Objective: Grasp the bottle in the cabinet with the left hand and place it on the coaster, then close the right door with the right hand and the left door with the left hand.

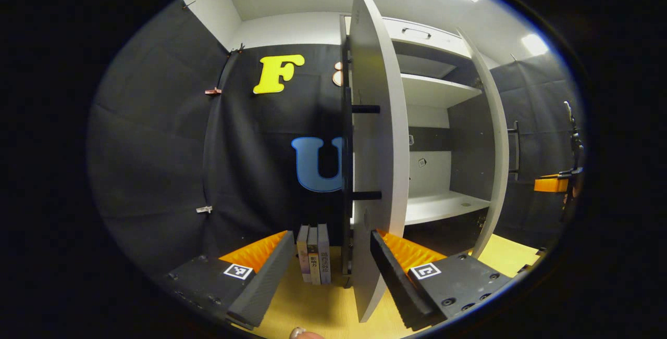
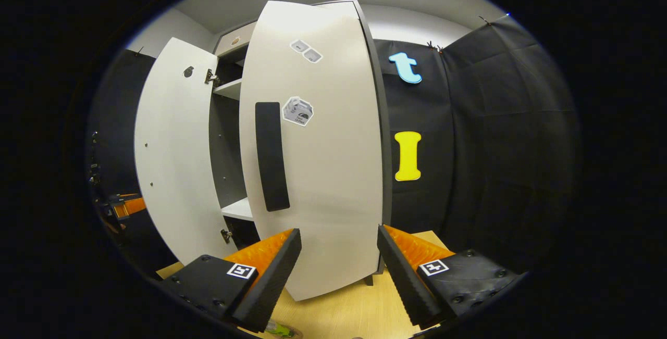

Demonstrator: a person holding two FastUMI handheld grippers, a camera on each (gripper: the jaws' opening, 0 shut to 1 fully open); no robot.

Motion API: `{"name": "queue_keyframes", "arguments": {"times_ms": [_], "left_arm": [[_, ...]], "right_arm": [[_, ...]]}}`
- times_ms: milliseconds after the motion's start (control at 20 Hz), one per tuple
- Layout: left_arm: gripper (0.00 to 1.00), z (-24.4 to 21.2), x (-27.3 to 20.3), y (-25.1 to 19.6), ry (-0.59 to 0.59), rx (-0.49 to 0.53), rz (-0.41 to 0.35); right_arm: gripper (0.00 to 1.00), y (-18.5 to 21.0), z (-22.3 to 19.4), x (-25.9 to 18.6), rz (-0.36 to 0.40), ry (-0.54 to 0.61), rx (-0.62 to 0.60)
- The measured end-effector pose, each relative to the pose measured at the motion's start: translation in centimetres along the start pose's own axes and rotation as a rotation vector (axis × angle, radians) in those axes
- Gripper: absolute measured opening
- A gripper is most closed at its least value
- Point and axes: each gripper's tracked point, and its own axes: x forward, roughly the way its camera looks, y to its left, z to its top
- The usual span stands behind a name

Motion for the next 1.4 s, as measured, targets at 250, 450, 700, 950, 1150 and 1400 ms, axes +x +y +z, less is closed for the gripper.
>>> {"name": "queue_keyframes", "arguments": {"times_ms": [250, 450, 700, 950, 1150, 1400], "left_arm": [[0.94, -0.1, 0.8, -3.8, -0.005, -0.024, -0.090], [0.94, 0.0, 2.5, -8.3, -0.017, -0.024, -0.187], [0.94, 0.7, 4.5, -14.9, -0.032, -0.032, -0.326], [0.93, 0.0, 4.1, -17.5, -0.021, -0.021, -0.370], [0.94, -0.6, 3.0, -17.4, -0.002, -0.024, -0.346], [0.94, -0.2, 1.6, -17.1, -0.001, 0.018, -0.296]], "right_arm": [[0.98, -1.4, 1.0, -1.7, -0.020, -0.017, -0.006], [0.98, -2.9, 1.4, -3.2, -0.055, -0.022, -0.012], [0.98, -5.1, 1.9, -5.2, -0.101, -0.034, 0.009], [0.98, -6.8, 1.7, -6.6, -0.126, -0.026, 0.010], [0.98, -7.2, 1.5, -6.7, -0.113, -0.015, 0.012], [0.98, -6.1, 1.5, -5.9, -0.069, -0.016, 0.014]]}}
